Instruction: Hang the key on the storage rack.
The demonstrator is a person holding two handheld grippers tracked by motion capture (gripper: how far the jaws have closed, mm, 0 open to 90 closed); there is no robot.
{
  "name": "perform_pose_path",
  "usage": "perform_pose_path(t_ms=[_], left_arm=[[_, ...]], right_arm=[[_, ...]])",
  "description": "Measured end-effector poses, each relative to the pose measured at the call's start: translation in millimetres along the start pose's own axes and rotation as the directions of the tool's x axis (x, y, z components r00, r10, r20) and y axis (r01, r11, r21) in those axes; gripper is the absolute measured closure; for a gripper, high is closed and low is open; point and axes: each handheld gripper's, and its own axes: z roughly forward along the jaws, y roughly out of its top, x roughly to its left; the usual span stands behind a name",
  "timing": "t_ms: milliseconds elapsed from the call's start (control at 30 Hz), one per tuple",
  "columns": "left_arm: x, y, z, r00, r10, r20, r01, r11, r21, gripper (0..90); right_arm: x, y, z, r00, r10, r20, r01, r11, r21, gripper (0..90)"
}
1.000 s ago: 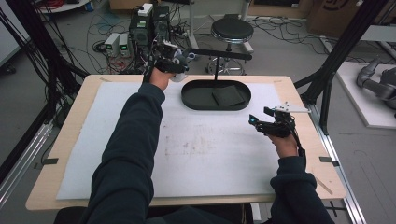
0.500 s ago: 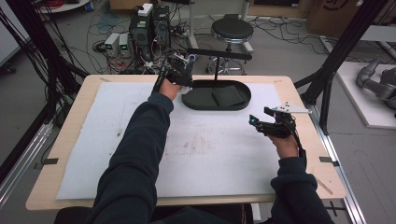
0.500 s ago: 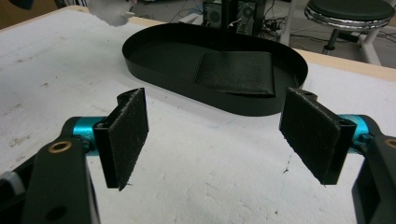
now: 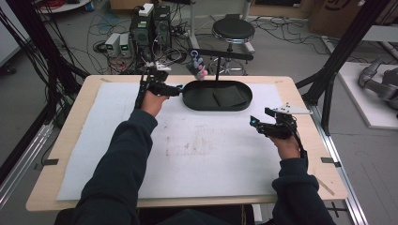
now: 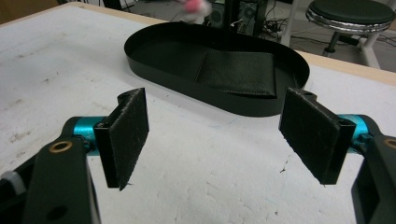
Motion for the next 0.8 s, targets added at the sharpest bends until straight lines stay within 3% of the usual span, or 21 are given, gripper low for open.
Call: perform_pose_path(t_ms=[167, 367, 533, 800], left_arm=[[0.7, -20.4, -40.9, 0.9996, 0.005, 0.029, -0.002, 0.9938, -0.111, 17.9], [5.7, -41.2, -77.6, 0.9985, -0.012, 0.054, 0.024, 0.9747, -0.222, 18.1], [8.0, -58.8, -96.7, 0.998, -0.024, 0.059, 0.039, 0.9638, -0.264, 18.2], [14.7, -89.4, -113.5, 0.9971, -0.046, 0.061, 0.062, 0.9571, -0.283, 18.2]], right_arm=[[1.3, -1.4, 3.1, 0.9987, -0.049, -0.009, 0.05, 0.999, 0.01, 24.4], [3.6, -2.8, 3.2, 0.9961, -0.089, 0.0, 0.089, 0.996, 0.029, 22.4], [3.5, -3.0, 3.5, 0.9954, -0.096, 0.004, 0.096, 0.995, 0.032, 22.0], [7.5, -2.9, 1.3, 0.9935, -0.113, 0.015, 0.112, 0.993, 0.037, 21.9]])
